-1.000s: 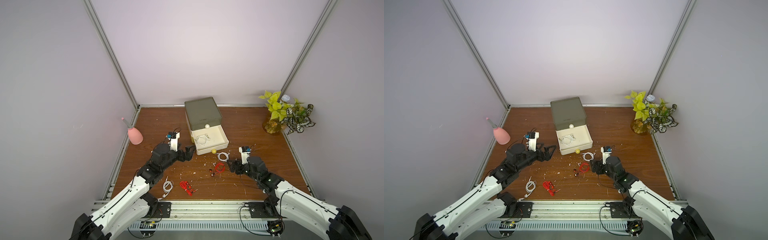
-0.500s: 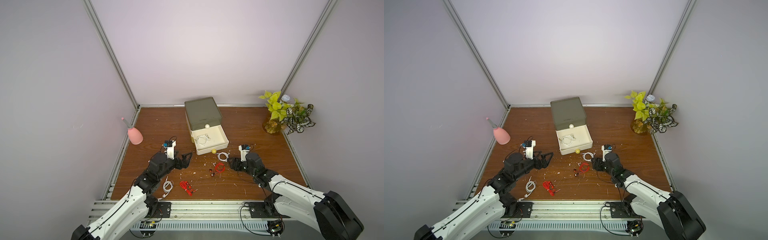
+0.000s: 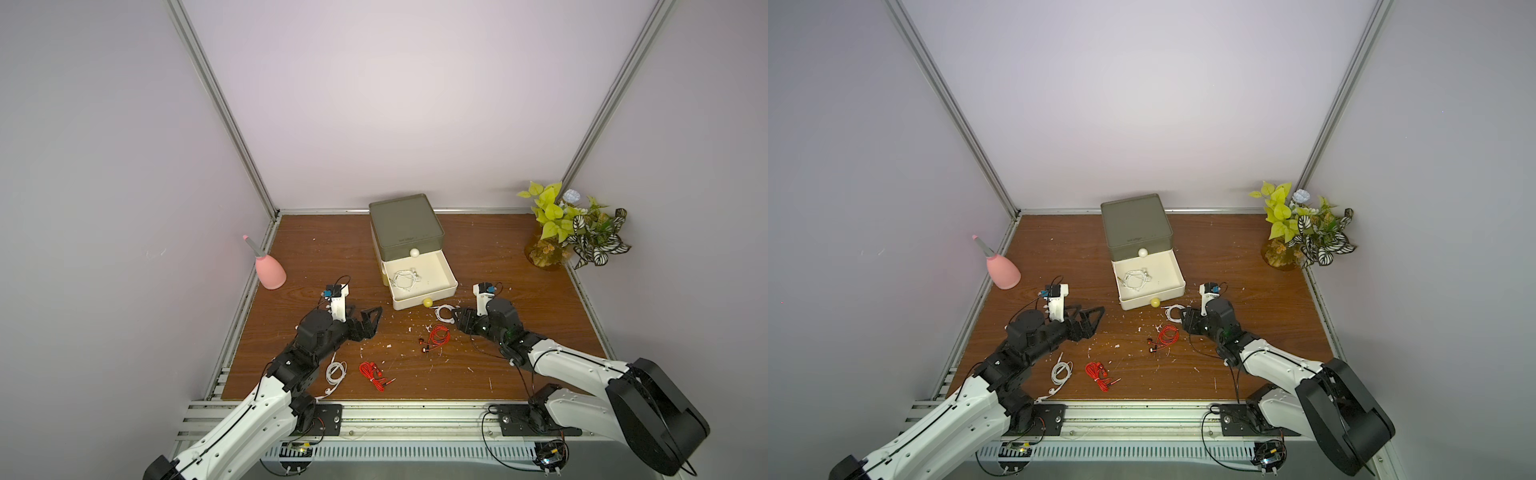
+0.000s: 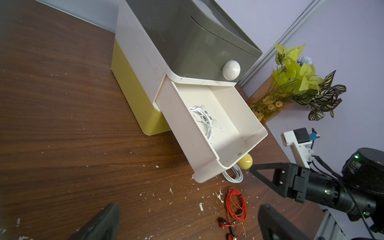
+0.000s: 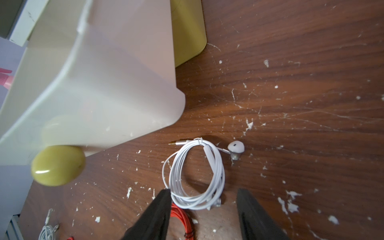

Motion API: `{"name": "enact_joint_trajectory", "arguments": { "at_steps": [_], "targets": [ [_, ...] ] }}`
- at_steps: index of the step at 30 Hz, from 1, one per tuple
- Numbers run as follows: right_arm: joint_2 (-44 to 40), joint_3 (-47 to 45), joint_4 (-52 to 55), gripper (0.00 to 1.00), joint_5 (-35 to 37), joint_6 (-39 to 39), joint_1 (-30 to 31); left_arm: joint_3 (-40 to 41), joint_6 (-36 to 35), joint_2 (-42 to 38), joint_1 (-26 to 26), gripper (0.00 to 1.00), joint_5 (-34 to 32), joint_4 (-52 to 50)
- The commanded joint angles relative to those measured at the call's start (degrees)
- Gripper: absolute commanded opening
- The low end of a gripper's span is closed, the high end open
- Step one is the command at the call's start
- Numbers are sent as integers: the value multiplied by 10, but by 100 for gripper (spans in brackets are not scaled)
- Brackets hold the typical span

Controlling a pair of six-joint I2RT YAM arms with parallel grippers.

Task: Place the wired earphones into the drawer by color
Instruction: Pick up the wired earphones from the center of the board.

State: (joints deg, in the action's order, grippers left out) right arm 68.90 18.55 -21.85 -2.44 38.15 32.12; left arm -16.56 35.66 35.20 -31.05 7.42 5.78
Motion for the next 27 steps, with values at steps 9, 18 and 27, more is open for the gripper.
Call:
{"name": "enact_joint_trajectory", "arguments": {
  "at_steps": [9, 18, 27],
  "targets": [
    [58, 34, -31, 54, -16, 17, -4, 8, 3, -16, 5, 99, -13, -4],
    [94, 37, -42, 50, -19, 24, -4, 11, 6, -19, 5, 99, -11, -3],
    [109, 38, -51, 39, -23, 29, -5, 13, 6, -20, 5, 99, -12, -3]
  ]
}}
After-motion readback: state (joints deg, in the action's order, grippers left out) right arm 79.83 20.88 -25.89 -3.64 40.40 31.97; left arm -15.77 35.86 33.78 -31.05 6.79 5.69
